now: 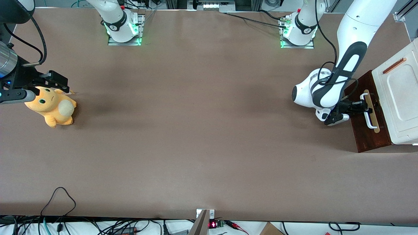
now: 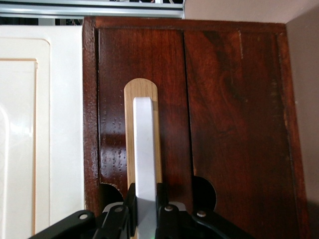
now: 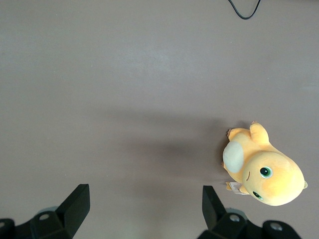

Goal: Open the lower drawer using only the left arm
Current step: 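Pull the handle away from the cabinet to slide the drawer out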

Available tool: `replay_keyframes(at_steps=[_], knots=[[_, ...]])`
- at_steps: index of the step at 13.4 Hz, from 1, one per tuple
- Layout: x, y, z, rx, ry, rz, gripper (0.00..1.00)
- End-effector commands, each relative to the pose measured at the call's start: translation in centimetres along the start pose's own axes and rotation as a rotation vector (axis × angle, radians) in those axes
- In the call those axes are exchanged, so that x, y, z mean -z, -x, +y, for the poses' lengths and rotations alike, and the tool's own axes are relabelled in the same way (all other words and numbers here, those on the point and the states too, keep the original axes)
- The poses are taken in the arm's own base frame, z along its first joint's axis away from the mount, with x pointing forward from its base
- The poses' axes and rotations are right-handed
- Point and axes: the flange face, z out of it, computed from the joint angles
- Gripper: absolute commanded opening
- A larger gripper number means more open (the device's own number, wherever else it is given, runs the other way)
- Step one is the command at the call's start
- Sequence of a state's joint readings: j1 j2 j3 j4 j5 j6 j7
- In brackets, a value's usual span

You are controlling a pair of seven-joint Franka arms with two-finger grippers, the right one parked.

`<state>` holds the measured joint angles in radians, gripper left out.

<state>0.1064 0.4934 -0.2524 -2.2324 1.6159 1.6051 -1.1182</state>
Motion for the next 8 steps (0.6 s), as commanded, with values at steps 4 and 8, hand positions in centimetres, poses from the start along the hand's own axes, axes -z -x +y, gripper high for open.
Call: replay_keyframes(at_steps=[4,8], knots=[[10.3,-2.5,-0.4,-0.064,0.056,0.160,0.00],[11.8,-2.4,-0.2,-0.066,0.079,0.166,0.02]])
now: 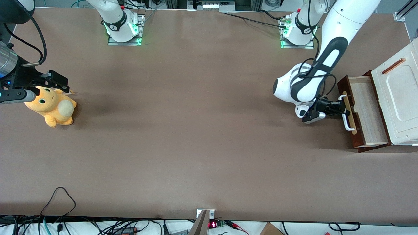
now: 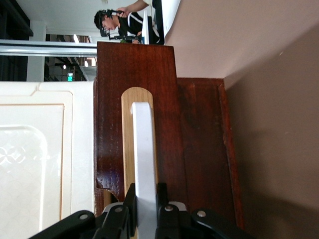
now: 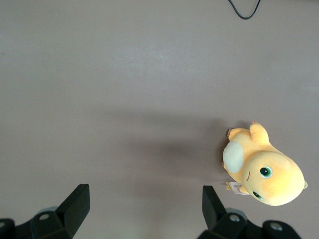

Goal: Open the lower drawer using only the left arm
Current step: 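Pull the handle away from the cabinet to slide the drawer out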

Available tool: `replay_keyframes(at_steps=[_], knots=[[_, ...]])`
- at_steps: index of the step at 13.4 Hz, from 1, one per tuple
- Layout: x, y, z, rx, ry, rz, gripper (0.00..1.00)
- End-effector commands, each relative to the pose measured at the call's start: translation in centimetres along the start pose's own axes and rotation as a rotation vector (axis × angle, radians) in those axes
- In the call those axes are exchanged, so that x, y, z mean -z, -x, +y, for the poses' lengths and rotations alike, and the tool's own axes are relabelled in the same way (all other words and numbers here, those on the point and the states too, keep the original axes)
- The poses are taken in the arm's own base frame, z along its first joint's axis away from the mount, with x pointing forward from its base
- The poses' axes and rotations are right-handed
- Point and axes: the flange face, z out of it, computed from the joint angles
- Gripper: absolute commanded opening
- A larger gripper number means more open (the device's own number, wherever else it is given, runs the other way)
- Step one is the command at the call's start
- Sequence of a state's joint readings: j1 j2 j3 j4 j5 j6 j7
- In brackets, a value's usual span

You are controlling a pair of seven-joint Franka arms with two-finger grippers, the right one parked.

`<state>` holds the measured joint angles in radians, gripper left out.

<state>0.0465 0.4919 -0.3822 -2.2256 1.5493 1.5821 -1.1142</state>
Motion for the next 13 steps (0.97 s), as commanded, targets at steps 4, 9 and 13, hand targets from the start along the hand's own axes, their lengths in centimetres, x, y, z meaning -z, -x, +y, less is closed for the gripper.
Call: replay_keyframes(at_steps=[4,9,13], knots=[[1.9,-1.6,-1.4,-0.052,0.023,0.035,1.00],[5.4,-5.0,-6.3,0.091,0.256,-0.123,1.00],[8.4,-9.1,-17.1,0.125,0.610,-0.269,1.00]])
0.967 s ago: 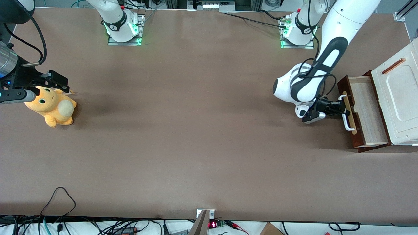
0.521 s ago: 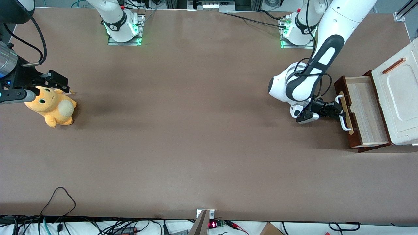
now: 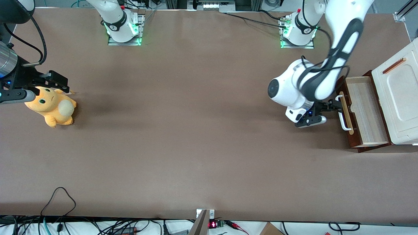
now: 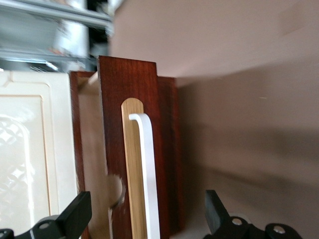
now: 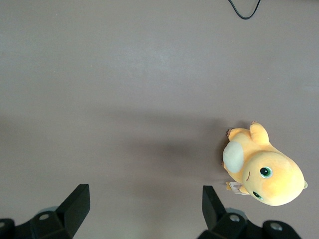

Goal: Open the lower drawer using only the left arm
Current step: 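Open the left gripper and lift it away from the handle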

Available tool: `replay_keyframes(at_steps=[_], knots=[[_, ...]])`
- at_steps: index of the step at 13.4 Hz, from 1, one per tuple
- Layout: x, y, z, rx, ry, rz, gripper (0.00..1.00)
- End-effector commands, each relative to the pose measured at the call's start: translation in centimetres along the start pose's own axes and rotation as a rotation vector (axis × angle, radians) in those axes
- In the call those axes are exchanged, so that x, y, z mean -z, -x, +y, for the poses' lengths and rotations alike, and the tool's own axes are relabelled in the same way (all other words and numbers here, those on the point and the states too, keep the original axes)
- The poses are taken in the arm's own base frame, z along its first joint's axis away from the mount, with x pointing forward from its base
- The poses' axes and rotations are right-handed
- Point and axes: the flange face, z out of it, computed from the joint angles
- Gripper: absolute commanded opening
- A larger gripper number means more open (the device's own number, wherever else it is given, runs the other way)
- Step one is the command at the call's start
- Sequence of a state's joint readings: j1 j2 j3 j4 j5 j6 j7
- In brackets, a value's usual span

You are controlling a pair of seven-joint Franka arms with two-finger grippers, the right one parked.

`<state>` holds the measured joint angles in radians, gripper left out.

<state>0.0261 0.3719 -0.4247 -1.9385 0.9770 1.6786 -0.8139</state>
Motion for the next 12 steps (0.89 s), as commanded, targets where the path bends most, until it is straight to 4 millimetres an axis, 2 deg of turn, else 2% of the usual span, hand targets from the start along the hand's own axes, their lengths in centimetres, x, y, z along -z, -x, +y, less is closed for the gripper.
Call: replay_keyframes(at_steps=[1,3,6,7,10,12], knots=[[6.0,-1.7,-6.7,0.006,0.224,-0.032,1.00],[8.9,-2.1,-11.7,0.019,0.391,-0.056,1.00],[10.9,-0.5,-18.6,0.071,0.606,-0.081,1.00],[11.1,-0.2,-20.6,0.082,0.689,-0.085,1.00],[9.6,0.4,-26.5,0.036,0.864,-0.043,1.00],[9.7,0.9,-28.1,0.018,0.875,-0.009,1.00]])
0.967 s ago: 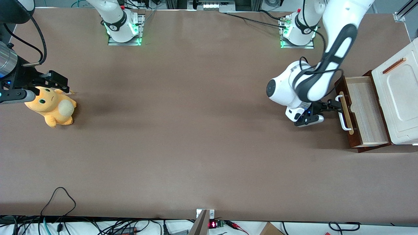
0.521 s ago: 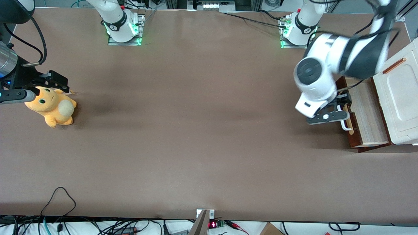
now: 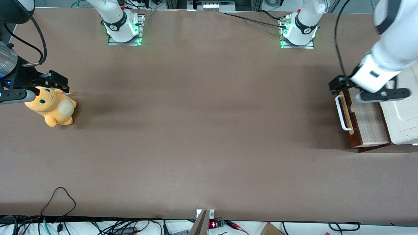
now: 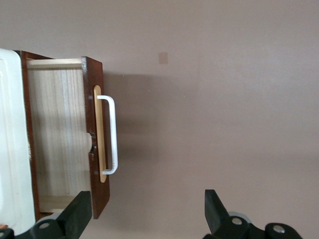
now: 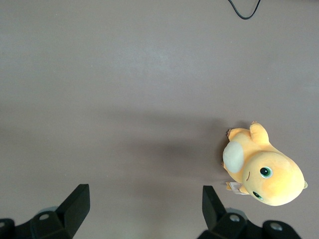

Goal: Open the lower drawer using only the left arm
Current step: 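Open the left gripper and lift it away from the handle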

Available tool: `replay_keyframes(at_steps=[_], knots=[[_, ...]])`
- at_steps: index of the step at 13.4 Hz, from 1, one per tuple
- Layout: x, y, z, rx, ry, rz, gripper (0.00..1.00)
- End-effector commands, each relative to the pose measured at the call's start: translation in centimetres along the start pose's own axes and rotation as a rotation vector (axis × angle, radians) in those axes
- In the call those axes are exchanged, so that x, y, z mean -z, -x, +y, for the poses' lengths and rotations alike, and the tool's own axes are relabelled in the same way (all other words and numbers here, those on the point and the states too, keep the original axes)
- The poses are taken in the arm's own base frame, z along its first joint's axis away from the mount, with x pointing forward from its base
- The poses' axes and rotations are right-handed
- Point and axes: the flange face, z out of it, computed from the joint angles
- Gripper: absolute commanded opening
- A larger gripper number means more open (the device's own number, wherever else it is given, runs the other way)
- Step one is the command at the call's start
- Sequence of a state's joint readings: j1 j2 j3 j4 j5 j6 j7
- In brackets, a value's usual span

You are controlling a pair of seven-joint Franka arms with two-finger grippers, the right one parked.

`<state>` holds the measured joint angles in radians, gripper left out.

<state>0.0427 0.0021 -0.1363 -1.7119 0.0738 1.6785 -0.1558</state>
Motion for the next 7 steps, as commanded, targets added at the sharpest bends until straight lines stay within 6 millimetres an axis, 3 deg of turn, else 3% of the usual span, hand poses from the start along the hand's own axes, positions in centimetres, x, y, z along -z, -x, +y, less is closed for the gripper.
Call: replay_keyframes(at_steps=[1,3,7], knots=[[1.6,0.7,-0.8,-0.085,0.056,0.023,1.00],[1.6,0.5,-2.3,-0.113,0.083,0.028,1.00],[2.2,0.3,-2.4,-0.123,0.093,0.047,1.00]])
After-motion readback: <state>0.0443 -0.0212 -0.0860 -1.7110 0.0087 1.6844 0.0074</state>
